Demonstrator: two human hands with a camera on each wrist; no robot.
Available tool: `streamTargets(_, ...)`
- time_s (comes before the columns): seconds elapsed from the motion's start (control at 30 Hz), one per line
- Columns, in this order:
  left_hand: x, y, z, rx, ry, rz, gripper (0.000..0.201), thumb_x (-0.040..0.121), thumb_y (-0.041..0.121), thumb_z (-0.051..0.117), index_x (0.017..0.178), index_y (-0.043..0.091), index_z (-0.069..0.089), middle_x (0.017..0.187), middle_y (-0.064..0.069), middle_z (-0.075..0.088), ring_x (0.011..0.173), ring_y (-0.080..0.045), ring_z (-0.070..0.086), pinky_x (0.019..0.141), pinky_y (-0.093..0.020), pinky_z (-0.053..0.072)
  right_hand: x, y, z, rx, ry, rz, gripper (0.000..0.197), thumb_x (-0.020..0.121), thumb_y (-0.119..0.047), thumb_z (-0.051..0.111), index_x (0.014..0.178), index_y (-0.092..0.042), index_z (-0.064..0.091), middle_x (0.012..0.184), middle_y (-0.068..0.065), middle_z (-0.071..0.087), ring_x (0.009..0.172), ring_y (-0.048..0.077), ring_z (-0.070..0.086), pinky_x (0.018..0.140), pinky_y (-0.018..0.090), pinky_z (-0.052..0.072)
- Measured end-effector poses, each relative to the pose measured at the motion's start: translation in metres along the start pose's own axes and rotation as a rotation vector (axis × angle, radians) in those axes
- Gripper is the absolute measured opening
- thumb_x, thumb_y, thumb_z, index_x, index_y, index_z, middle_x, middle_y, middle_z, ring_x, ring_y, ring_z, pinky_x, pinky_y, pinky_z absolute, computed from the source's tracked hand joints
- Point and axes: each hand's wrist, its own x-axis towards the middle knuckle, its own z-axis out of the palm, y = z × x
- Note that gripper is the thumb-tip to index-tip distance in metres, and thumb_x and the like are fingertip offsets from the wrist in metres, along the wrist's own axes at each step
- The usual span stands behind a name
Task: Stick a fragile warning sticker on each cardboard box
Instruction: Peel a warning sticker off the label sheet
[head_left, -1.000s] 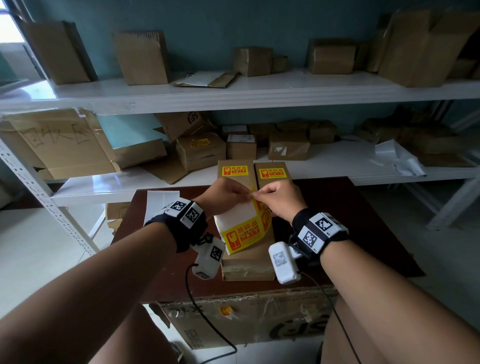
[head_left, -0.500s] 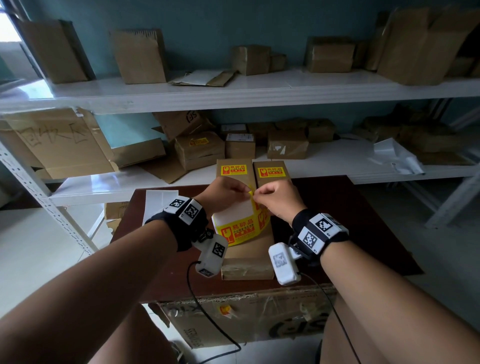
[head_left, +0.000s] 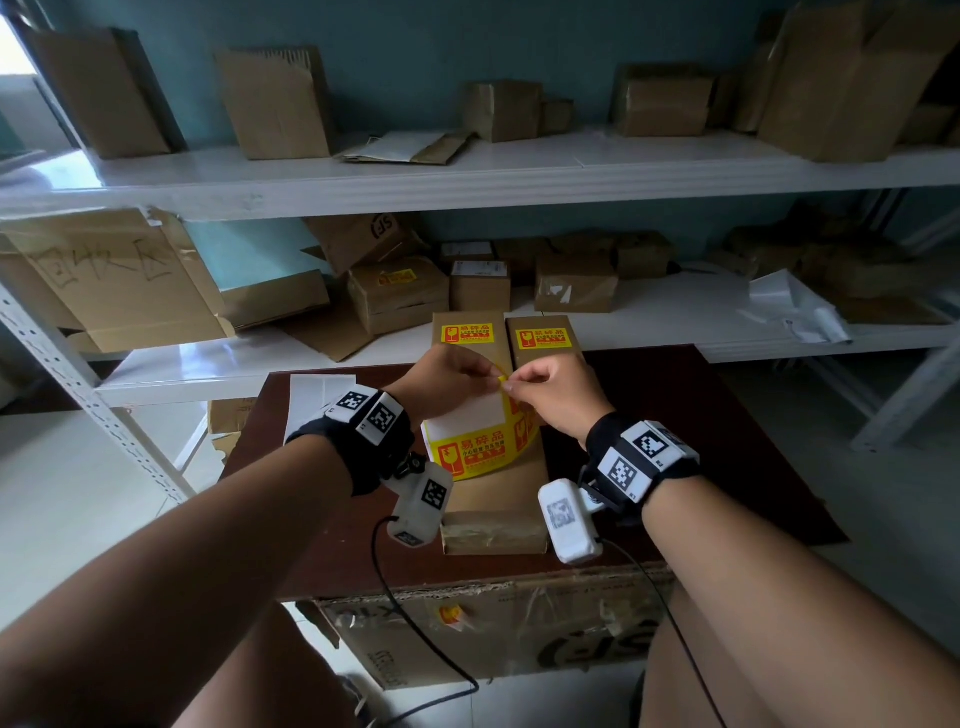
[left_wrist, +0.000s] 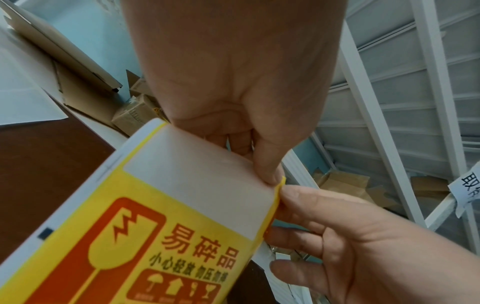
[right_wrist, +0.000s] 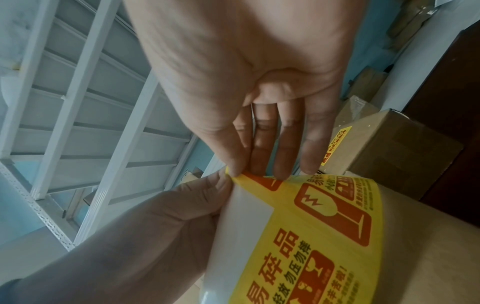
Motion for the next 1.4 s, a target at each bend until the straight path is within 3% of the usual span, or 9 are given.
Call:
streamTargets(0.23, 0.005, -0.001, -0.004, 0.005, 0.022, 0.027, 0.006, 0.09, 0.02, 0.07, 0.091, 0.023, 0.076, 0.093, -0.002, 0.072, 0.086, -0.013, 0.06, 0.079, -0.034, 0.05, 0.005, 0.0, 0.001, 0.023, 0.015, -0.023, 0.01, 0.084, -0.032, 0.075, 0.075, -0.027, 0.076, 0.077, -0.01, 0.073, 0.08, 0.014, 0.07, 0.081, 0.043, 0.06)
streamTargets(0.37, 0.006, -0.002, -0.01, -0.026, 0.036, 0.058, 0.009, 0.092, 0.017, 0.068, 0.098, 0.017, 0.075, 0.091, -0.001, 0.07, 0.084, -0.012, 0.06, 0.078, -0.031, 0.049, 0.011, -0.002, 0.003, 0.101, 0.016, -0.046, 0.009, 0.085, -0.028, 0.074, 0.082, -0.021, 0.078, 0.083, -0.006, 0.075, 0.084, 0.015, 0.071, 0.084, 0.044, 0.06)
streamTargets(0.5, 0.007, -0.007, -0.013, -0.091, 0.052, 0.094, 0.008, 0.093, 0.014, 0.066, 0.095, 0.018, 0.074, 0.085, 0.003, 0.069, 0.079, -0.009, 0.059, 0.074, -0.026, 0.047, 0.019, -0.007, 0.005, 0.139, -0.001, -0.072, 0.01, 0.087, -0.025, 0.072, 0.084, -0.018, 0.078, 0.084, -0.005, 0.075, 0.085, 0.013, 0.071, 0.085, 0.039, 0.059)
streamTargets(0.63, 0.013, -0.014, -0.015, -0.172, 0.066, 0.104, 0.009, 0.094, 0.016, 0.065, 0.093, 0.019, 0.074, 0.093, -0.01, 0.074, 0.084, -0.016, 0.063, 0.081, -0.036, 0.052, 0.026, -0.01, 0.003, 0.166, -0.034, -0.1, 0.01, 0.089, -0.023, 0.069, 0.087, -0.018, 0.077, 0.087, -0.006, 0.075, 0.088, 0.012, 0.07, 0.077, 0.03, 0.056)
streamTargets(0.73, 0.02, -0.019, -0.017, -0.227, 0.062, 0.099, 0.01, 0.095, 0.016, 0.064, 0.092, 0.019, 0.073, 0.089, -0.007, 0.072, 0.082, -0.016, 0.063, 0.079, -0.035, 0.051, 0.035, -0.008, 0.006, 0.18, -0.031, -0.116, 0.01, 0.089, -0.022, 0.069, 0.085, -0.017, 0.077, 0.084, -0.005, 0.075, 0.086, 0.013, 0.07, 0.074, 0.029, 0.055)
streamTargets(0.83, 0.023, -0.024, -0.015, -0.278, 0.046, 0.096, 0.014, 0.096, 0.014, 0.062, 0.088, 0.02, 0.072, 0.084, -0.002, 0.071, 0.08, -0.015, 0.063, 0.078, -0.034, 0.051, 0.041, -0.004, 0.01, 0.171, -0.023, -0.13, 0.011, 0.089, -0.023, 0.07, 0.079, -0.022, 0.076, 0.076, -0.008, 0.072, 0.079, 0.01, 0.069, 0.072, 0.029, 0.055)
streamTargets(1.0, 0.022, -0.04, -0.007, -0.489, 0.04, 0.06, 0.011, 0.097, 0.011, 0.06, 0.092, 0.012, 0.07, 0.085, -0.005, 0.071, 0.082, -0.02, 0.064, 0.079, -0.038, 0.052, 0.045, 0.005, 0.013, 0.161, 0.003, -0.144, 0.01, 0.089, -0.027, 0.071, 0.082, -0.023, 0.077, 0.073, -0.012, 0.072, 0.071, 0.001, 0.065, 0.07, 0.027, 0.053)
streamTargets(1.2, 0.028, -0.036, -0.009, -0.621, 0.067, 0.062, 0.009, 0.096, 0.013, 0.061, 0.096, 0.01, 0.07, 0.094, -0.013, 0.071, 0.085, -0.022, 0.064, 0.081, -0.035, 0.05, 0.05, -0.003, 0.012, 0.14, 0.014, -0.19, 0.007, 0.083, -0.024, 0.078, 0.089, -0.026, 0.079, 0.084, -0.012, 0.076, 0.084, 0.004, 0.071, 0.081, 0.036, 0.06)
streamTargets(1.4, 0.025, -0.036, -0.004, -0.674, 0.083, 0.016, 0.017, 0.088, 0.023, 0.065, 0.097, 0.011, 0.073, 0.099, -0.019, 0.07, 0.092, -0.029, 0.063, 0.092, -0.047, 0.048, 0.046, -0.006, 0.012, 0.015, 0.075, -0.228, 0.011, 0.083, -0.024, 0.078, 0.093, -0.027, 0.08, 0.08, -0.017, 0.072, 0.076, 0.0, 0.068, 0.075, 0.031, 0.06)
